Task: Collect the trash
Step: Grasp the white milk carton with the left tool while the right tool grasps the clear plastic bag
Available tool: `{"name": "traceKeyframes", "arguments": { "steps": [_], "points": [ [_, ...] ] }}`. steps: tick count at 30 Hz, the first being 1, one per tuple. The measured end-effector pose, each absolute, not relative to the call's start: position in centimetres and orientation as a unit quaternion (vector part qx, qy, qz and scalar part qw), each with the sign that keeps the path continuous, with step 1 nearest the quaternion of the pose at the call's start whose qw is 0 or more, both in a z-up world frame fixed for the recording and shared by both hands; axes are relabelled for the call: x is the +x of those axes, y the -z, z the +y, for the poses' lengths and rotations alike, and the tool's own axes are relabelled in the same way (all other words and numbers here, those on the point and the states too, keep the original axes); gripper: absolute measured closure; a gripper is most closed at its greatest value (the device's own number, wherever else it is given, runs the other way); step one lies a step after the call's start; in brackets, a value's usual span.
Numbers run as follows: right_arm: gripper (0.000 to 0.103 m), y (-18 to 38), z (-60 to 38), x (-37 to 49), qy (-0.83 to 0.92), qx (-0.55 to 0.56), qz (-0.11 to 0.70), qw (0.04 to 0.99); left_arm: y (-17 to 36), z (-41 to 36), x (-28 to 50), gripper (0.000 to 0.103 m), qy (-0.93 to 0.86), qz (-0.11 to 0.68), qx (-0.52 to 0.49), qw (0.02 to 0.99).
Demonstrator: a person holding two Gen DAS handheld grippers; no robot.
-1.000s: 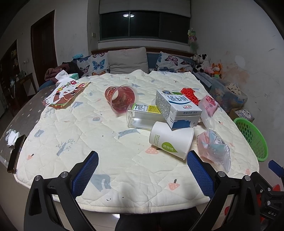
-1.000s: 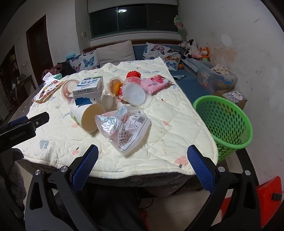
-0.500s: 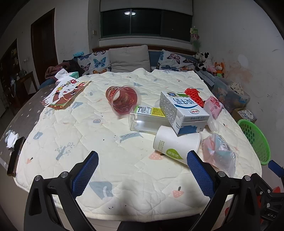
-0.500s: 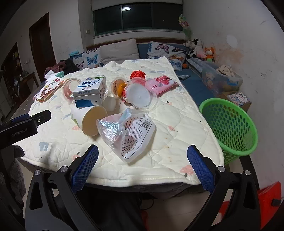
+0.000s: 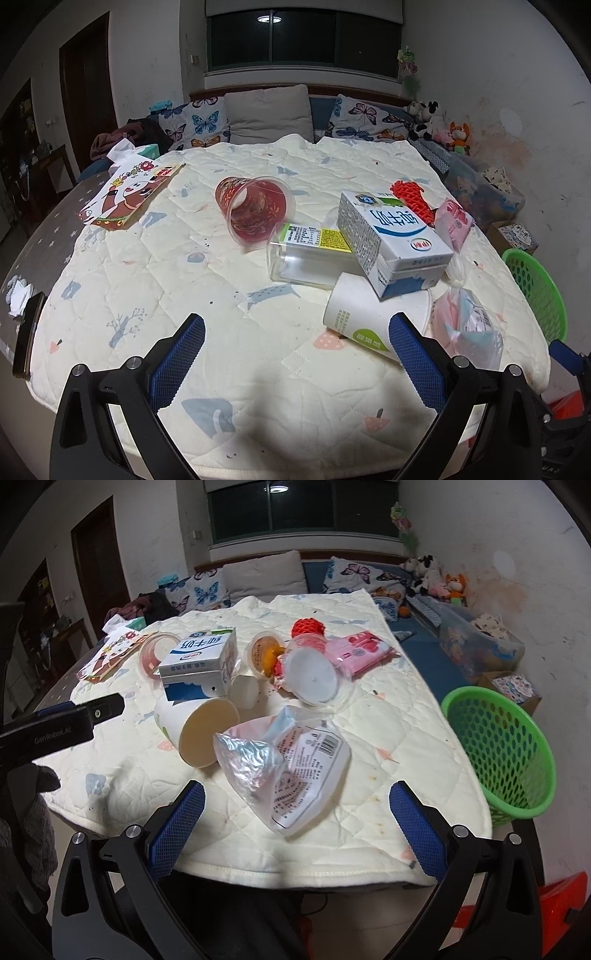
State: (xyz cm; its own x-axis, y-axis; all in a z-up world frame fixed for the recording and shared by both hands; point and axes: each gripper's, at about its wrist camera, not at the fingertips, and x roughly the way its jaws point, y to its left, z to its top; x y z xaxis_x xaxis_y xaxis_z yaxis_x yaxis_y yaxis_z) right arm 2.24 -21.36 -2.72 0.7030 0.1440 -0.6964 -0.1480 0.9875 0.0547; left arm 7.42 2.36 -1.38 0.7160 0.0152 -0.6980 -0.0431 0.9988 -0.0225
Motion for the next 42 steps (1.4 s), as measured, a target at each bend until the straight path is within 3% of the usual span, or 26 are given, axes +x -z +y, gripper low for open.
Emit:
{"name": "traceKeyframes", "arguments": {
  "steps": [9, 15, 22, 29, 42],
  "points": [
    [0.004, 4.1, -20.9, 4.2, -0.100, 0.003, 0.398, 0.912, 1.0, 2.8, 9.7, 0.006, -0.013, 0.384, -0.025, 0.923],
    [0.016, 4.7, -19.7, 5.0, -0.119, -0.001, 0.407, 0.905, 0.9, 3.1, 10.9, 0.006, -0.013, 0.389, -0.030, 0.921],
    [0.033, 5.7, -19.6, 5.7, -0.130, 0.008, 0.424, 0.896, 0.1, 2.0, 12.1, 0.006, 0.007, 0.393, -0.033, 0.919],
    [0.060, 6.0, -20.3, 5.8, -0.154, 0.036, 0.427, 0.890, -0.5, 0.2, 14.1, 0.006, 0.038, 0.411, -0.050, 0.910],
    [0.064, 4.3, -21.8, 5.2, -0.167, 0.050, 0.400, 0.900, -0.2, -4.4, 19.1, 0.007, 0.051, 0.441, -0.012, 0.896]
  ]
}}
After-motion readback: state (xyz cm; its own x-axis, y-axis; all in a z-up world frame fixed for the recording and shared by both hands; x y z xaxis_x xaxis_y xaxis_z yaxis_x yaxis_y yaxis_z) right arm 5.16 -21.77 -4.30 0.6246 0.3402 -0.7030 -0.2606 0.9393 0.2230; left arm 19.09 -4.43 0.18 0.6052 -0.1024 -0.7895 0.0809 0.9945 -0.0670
